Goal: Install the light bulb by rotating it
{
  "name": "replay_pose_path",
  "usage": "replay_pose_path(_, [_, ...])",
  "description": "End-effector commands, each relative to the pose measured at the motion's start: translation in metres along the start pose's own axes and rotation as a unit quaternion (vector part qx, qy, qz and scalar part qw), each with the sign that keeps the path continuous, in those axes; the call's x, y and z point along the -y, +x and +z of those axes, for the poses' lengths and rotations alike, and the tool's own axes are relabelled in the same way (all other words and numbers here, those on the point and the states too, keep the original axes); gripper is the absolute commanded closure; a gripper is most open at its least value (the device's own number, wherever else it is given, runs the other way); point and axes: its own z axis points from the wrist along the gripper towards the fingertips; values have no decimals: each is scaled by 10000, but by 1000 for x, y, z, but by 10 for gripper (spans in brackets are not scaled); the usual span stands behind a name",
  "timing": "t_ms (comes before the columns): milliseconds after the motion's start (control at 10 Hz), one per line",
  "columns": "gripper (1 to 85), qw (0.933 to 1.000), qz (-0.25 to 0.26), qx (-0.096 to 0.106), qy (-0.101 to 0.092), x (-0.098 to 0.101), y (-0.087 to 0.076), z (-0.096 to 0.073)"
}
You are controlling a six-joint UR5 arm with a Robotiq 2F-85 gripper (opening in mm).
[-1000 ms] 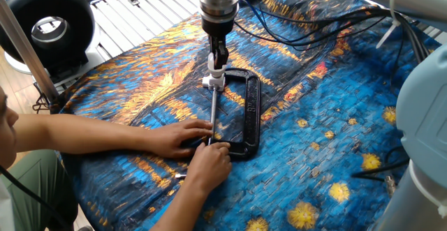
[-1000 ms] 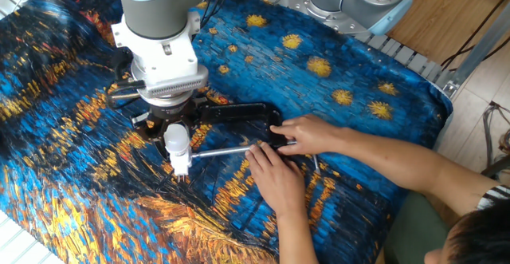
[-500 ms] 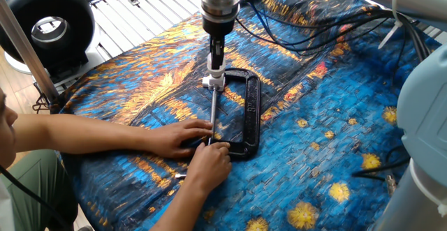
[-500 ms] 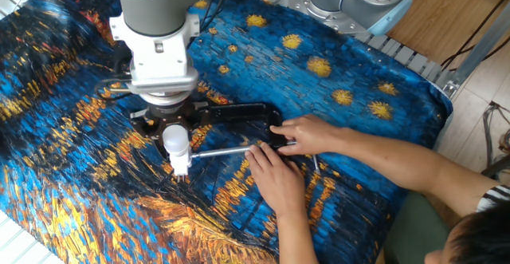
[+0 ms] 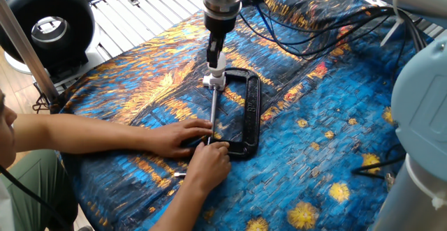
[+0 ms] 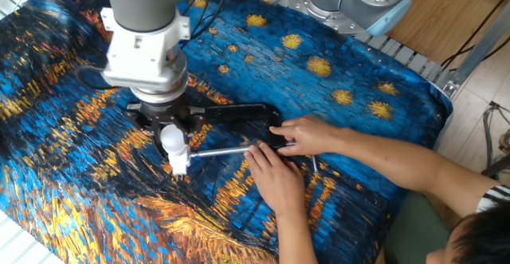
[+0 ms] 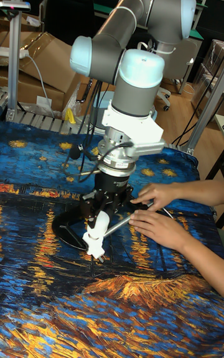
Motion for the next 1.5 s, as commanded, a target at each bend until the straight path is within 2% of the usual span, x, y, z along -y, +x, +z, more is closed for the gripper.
replay_pose_path(0, [680,9942,1053,92,-199,-3,-5,4])
replay_pose_path(200, [683,9901,1363,138,-313,-5,-4,10])
replay_pose_path(600, [680,9813,1848,1,-547,1,4,-2])
replay_pose_path(700, [557,9834,1681,-95,-680,0,7,0])
replay_pose_path(800, [313,9841,1429,-362,-995,-14,21,-1])
replay_pose_path(900, [230,9834,1379,-391,-1111,-19,22,1])
replay_pose_path(1000, [163,9854,1277,-453,-1030,-17,25,2])
replay_pose_path(1100, [147,9866,1198,-492,-987,-15,26,3])
replay_pose_path(1400, [167,9924,710,-671,-746,-6,34,-3])
